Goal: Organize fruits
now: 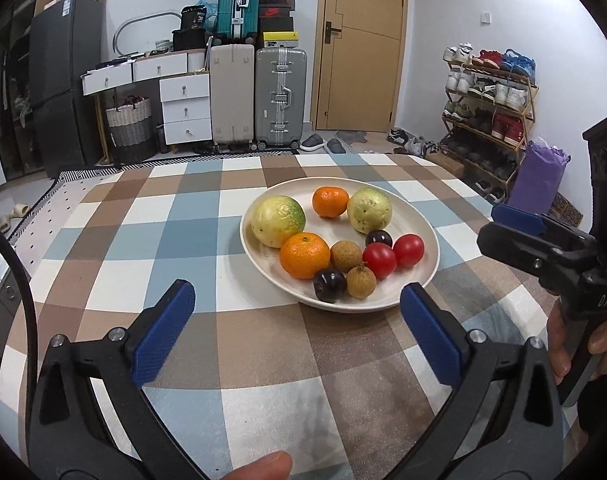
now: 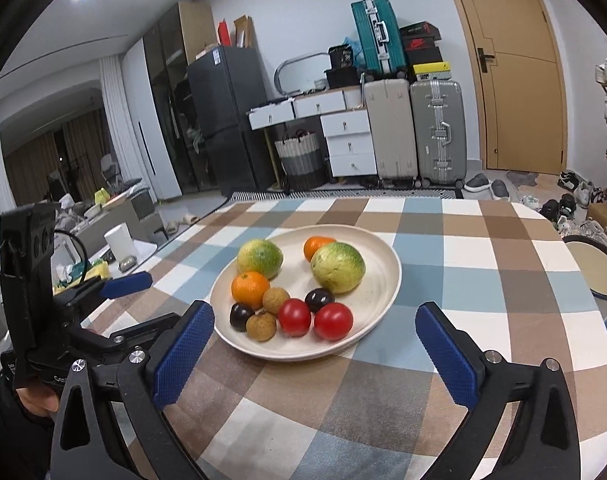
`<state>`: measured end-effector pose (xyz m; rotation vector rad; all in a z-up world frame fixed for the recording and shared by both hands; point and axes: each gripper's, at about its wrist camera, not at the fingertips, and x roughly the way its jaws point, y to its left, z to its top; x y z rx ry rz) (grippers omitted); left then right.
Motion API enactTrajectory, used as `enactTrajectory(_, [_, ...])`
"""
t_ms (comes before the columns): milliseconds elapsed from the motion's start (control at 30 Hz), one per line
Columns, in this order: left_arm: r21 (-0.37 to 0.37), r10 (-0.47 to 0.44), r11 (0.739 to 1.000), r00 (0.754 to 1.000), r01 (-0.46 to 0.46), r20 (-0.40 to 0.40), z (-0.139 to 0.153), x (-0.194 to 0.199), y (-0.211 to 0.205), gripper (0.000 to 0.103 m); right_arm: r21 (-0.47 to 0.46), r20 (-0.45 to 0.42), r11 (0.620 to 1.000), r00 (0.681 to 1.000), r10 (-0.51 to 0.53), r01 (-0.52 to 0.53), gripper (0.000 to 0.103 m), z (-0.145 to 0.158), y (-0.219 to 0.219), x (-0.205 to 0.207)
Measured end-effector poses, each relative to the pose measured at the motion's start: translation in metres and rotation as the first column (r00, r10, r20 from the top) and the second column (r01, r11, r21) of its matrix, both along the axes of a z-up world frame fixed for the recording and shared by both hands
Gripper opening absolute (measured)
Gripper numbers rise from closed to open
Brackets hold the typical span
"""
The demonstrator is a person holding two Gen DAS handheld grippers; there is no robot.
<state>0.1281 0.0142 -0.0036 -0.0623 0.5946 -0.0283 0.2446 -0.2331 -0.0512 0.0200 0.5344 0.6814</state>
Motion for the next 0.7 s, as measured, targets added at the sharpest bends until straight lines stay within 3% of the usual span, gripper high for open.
enactTrajectory(700, [0.003,0.014,1.000,1.000,-0.014,0.003,0.003,-0.002,0.000,0.103,-0.033,0.052,0.999,0.999,0.011,-0.010,0.103,0.005,0.006,-0.011])
